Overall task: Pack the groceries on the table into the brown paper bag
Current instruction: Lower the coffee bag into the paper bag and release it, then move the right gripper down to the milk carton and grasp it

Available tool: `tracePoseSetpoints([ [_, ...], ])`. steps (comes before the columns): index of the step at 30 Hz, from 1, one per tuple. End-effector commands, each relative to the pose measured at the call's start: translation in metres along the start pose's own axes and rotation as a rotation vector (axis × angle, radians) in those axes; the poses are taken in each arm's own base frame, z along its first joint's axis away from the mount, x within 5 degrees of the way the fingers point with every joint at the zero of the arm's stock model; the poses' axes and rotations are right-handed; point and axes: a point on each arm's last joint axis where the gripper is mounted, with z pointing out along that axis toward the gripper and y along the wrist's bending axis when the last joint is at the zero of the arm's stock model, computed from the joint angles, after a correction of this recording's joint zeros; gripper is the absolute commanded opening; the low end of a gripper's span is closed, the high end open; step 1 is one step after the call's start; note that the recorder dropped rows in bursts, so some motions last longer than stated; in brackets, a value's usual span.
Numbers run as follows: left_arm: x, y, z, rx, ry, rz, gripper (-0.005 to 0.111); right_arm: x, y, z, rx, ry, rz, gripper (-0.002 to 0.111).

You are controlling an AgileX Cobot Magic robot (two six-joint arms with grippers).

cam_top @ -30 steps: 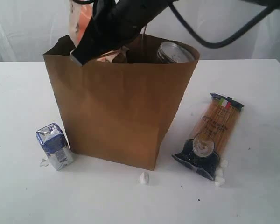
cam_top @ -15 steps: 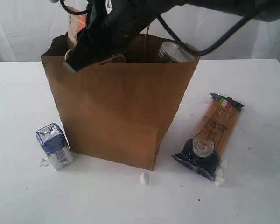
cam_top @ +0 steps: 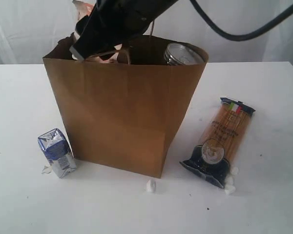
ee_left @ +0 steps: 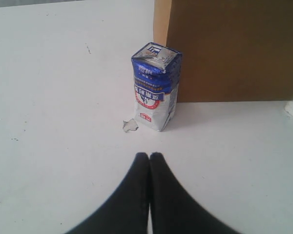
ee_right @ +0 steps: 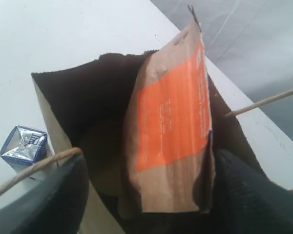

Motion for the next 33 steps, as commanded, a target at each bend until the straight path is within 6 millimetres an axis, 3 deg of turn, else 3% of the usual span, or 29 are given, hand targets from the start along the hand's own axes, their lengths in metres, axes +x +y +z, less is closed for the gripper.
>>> tracePoseSetpoints([
  [1, 0.001, 0.0, 0.0, 0.0, 0.004, -0.006, 0.001, -0.002, -0.004, -0.01, 0.011, -0.014, 0.0, 0.067],
  [16, 0.001, 0.0, 0.0, 0.0, 0.004, -0.006, 0.001, -0.011, -0.022, -0.095, 0.095, -0.148, -0.01, 0.066],
  [19, 0.001, 0.0, 0.0, 0.0, 0.004, -0.006, 0.001, -0.018, 0.0, -0.11, 0.012, -0.201, -0.144, 0.066],
  [22, 0.001, 0.0, 0.0, 0.0, 0.004, -0.006, 0.001, -0.024, 0.036, -0.12, -0.132, -0.256, -0.235, 0.066],
  [27, 0.001, 0.0, 0.0, 0.0, 0.004, -0.006, 0.001, -0.027, 0.087, -0.106, -0.315, -0.249, -0.359, 0.066],
  [33, 0.001, 0.0, 0.0, 0.0, 0.004, -0.006, 0.001, -0.019, 0.109, -0.053, -0.373, -0.101, -0.278, 0.066],
])
